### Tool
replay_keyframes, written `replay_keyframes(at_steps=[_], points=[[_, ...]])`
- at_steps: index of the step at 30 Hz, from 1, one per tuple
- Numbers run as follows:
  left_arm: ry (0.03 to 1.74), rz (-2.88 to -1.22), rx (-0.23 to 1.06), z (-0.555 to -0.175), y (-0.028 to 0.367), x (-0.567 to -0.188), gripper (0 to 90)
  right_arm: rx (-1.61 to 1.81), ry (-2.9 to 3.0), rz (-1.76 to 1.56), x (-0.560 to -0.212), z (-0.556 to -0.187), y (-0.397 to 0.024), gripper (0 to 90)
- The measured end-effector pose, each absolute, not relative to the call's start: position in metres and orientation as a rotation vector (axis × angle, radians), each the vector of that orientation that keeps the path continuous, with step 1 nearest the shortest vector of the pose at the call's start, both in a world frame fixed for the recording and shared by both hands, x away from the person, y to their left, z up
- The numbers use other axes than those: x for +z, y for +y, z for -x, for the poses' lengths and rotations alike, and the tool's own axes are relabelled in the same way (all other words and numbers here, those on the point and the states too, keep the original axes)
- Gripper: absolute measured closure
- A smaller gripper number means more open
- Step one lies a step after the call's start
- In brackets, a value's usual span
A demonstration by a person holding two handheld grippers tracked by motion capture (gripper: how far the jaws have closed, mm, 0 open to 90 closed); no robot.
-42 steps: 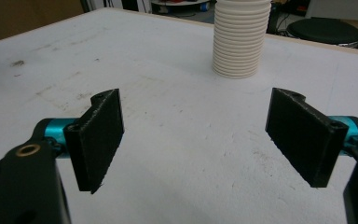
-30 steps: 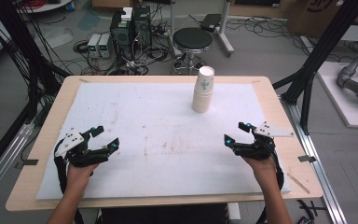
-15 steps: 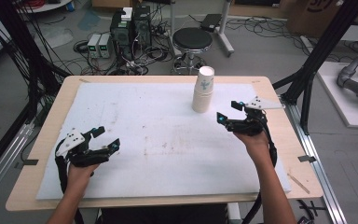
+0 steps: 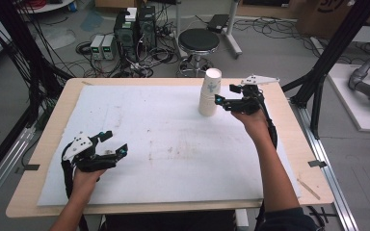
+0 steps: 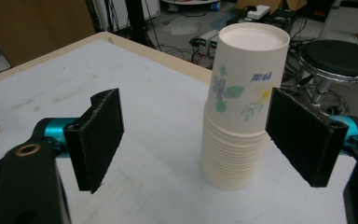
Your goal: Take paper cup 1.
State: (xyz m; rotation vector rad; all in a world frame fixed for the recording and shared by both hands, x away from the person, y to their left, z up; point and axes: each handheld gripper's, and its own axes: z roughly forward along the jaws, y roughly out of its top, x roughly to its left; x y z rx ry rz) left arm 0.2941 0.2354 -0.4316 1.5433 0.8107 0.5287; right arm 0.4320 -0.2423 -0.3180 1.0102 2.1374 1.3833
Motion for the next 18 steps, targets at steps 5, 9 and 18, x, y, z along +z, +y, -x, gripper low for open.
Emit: replay_keyframes(at_steps=[5,9,18], points=[[0.812,-1.539,0.528,-0.294,0.236,-0.432,16.0,1.366,2.133,-1.031,-0.316,-0.449,-0.24,19.8],[0.813,-1.536,0.526,-0.294,0.237,-0.432,16.0,1.333,2.136,-1.043,-0.311,-0.464,-0.236,19.8],[0.814,-1.536,0.525,-0.295,0.237,-0.432,16.0,1.277,2.129,-1.079,-0.304,-0.486,-0.233,19.8]])
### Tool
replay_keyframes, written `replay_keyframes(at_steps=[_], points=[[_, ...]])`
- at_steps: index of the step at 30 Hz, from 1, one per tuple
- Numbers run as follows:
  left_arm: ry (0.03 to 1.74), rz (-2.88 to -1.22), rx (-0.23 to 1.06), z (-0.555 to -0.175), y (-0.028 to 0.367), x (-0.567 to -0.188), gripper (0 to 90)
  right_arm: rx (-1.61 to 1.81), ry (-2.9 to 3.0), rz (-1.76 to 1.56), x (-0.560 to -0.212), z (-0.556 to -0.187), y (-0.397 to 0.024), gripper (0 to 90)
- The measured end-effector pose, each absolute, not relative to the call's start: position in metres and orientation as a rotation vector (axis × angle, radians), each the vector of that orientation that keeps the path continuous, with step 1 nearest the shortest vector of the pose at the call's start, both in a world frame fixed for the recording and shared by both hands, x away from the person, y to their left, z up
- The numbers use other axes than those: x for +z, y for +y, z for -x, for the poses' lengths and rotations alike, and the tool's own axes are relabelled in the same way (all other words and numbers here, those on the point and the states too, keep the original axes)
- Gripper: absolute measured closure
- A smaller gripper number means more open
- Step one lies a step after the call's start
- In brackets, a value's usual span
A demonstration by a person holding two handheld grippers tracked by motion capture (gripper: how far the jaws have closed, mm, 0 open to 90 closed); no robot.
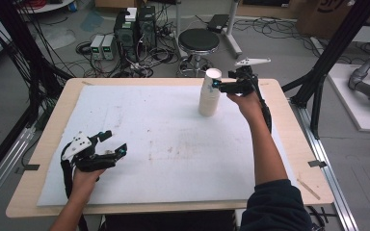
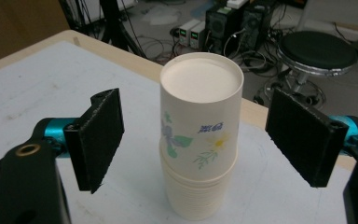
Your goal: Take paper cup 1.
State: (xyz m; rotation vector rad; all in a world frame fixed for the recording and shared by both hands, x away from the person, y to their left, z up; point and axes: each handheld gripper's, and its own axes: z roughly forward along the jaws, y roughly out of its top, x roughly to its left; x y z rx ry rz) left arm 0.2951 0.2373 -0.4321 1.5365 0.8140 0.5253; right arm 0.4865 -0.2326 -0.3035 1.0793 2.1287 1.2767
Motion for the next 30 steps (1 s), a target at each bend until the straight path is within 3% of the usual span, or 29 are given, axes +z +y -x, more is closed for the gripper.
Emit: replay_keyframes(at_steps=[27,30], points=[[0.823,-1.527,0.528,-0.296,0.239,-0.433,16.0,1.253,2.156,-1.128,-0.33,-0.524,-0.207,20.5],[0.829,-1.532,0.528,-0.296,0.239,-0.433,16.0,1.253,2.154,-1.118,-0.33,-0.526,-0.204,25.1]])
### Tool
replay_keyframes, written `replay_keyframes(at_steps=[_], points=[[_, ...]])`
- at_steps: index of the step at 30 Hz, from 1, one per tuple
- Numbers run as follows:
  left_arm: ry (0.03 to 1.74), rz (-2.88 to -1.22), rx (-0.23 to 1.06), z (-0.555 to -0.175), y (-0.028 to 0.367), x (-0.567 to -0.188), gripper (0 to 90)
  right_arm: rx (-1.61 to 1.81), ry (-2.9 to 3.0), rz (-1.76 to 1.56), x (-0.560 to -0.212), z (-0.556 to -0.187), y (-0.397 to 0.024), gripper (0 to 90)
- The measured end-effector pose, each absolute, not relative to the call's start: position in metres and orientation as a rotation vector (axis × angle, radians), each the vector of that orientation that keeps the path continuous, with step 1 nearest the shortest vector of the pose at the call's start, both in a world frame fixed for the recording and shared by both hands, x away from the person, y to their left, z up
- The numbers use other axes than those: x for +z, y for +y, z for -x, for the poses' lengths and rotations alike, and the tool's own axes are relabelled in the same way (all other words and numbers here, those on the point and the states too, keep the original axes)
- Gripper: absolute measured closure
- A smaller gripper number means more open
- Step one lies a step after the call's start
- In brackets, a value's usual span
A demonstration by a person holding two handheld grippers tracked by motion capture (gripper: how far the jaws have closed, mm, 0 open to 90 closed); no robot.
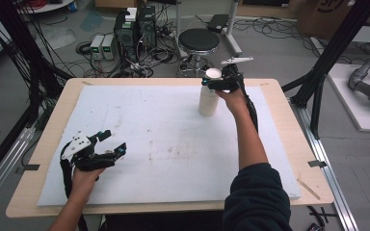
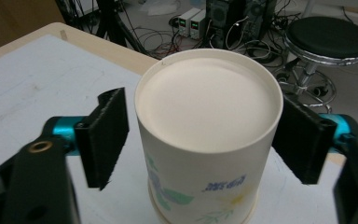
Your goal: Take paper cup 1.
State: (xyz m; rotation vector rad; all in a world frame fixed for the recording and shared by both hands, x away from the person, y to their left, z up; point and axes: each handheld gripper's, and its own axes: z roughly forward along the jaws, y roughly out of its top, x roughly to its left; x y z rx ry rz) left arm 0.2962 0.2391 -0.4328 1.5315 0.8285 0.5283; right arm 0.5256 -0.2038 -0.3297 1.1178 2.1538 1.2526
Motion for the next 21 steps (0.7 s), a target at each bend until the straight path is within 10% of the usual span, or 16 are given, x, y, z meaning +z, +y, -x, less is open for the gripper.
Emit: replay_keyframes(at_steps=[21], points=[[0.831,-1.53,0.526,-0.2965,0.2397,-0.4334,16.1,1.261,2.132,-1.134,-0.3287,-0.5275,-0.204,33.2]])
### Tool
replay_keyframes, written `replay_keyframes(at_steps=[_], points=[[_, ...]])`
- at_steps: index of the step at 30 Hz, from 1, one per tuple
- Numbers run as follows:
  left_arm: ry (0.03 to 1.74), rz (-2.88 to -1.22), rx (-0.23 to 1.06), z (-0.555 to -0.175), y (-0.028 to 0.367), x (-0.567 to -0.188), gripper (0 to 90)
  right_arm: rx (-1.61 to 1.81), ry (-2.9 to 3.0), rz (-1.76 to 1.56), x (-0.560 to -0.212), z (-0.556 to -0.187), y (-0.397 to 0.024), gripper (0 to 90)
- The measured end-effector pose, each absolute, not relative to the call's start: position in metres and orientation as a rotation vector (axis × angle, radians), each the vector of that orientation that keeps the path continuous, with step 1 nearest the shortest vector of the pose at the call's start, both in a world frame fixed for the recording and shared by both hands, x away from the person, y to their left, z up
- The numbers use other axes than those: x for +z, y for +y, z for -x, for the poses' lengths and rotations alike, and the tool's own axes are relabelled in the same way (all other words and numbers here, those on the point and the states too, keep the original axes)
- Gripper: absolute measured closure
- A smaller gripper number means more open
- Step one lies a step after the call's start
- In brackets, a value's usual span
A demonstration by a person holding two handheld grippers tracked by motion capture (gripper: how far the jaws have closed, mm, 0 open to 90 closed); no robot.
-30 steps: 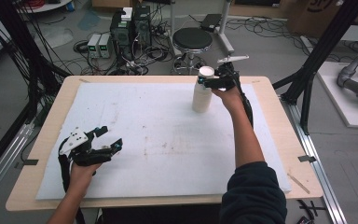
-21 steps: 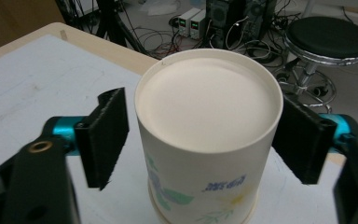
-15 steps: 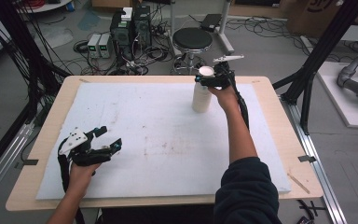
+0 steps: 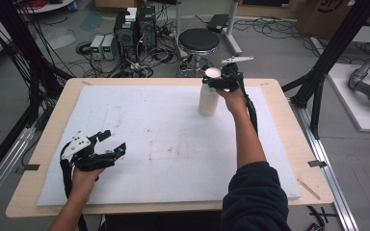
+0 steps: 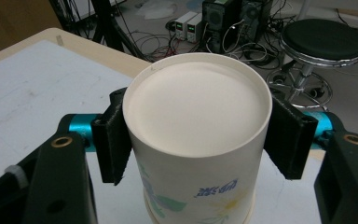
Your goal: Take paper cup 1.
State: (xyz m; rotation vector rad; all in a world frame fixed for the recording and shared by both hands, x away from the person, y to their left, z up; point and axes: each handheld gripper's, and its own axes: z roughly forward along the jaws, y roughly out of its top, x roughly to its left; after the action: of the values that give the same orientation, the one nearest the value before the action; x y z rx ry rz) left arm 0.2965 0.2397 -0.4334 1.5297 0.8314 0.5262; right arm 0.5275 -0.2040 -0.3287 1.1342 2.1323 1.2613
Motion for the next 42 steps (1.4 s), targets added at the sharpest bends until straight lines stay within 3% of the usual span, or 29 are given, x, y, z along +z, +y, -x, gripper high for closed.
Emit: replay_keyframes(at_steps=[18,31,42], points=[[0.833,-1.522,0.521,-0.296,0.241,-0.433,16.1,1.308,2.055,-1.073,-0.279,-0.515,-0.206,34.6],[0.817,-1.529,0.509,-0.294,0.24,-0.432,16.1,1.354,2.005,-1.024,-0.233,-0.471,-0.227,35.2],[0.802,-1.537,0.499,-0.294,0.234,-0.432,16.1,1.442,2.051,-0.941,-0.239,-0.425,-0.249,35.3]])
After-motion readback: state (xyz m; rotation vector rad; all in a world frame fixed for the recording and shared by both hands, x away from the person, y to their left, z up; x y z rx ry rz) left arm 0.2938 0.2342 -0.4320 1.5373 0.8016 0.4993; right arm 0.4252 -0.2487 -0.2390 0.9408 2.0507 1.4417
